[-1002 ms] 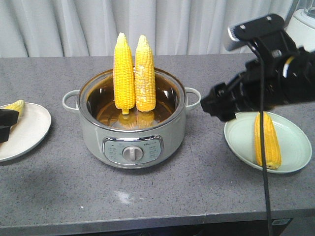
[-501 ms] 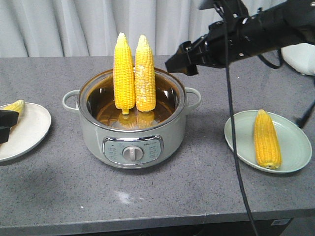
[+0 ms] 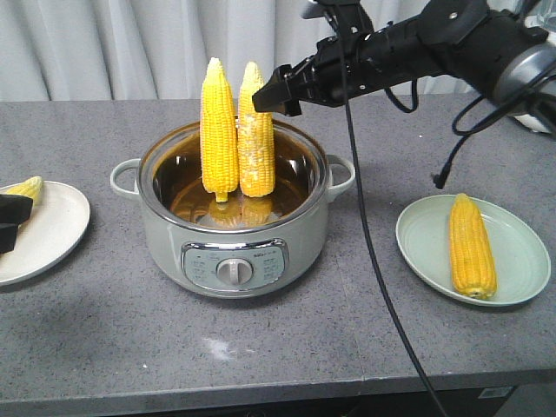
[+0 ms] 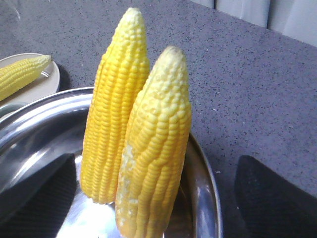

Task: Distribute corn equally
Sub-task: 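Raise the right gripper and reach it over the pot to an upright cob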

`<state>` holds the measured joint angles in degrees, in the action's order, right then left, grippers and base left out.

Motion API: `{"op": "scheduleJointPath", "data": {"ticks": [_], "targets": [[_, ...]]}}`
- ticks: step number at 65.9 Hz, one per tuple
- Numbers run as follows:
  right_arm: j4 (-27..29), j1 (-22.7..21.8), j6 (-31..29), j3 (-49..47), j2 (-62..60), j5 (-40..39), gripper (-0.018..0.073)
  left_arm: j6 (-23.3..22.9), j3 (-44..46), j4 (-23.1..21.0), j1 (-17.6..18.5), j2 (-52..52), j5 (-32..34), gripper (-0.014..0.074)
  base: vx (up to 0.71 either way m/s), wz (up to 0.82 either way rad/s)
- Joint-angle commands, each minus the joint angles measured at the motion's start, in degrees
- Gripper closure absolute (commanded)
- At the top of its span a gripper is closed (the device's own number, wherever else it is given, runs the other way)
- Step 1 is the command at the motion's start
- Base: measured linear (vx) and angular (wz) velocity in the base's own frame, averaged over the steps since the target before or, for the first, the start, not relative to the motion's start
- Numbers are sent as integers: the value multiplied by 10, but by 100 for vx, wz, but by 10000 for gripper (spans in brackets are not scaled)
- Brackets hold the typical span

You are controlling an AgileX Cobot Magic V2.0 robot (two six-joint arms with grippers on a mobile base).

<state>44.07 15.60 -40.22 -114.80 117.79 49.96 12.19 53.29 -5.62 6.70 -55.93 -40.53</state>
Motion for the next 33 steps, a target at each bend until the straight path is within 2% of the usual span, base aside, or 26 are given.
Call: {"op": "scheduleJointPath", "data": {"ticks": [1,17,33], "targets": [[50,-4,-20,-41,-10,-28,-50,-1,15,-8,4,9,34,90,0,0],[143,-4,-78,-89,46,-22,-17,-1,15,-8,4,9,34,90,0,0],[155,-4,-92,-90,54,-5,29,-1,15,-8,4,9,34,90,0,0]]}}
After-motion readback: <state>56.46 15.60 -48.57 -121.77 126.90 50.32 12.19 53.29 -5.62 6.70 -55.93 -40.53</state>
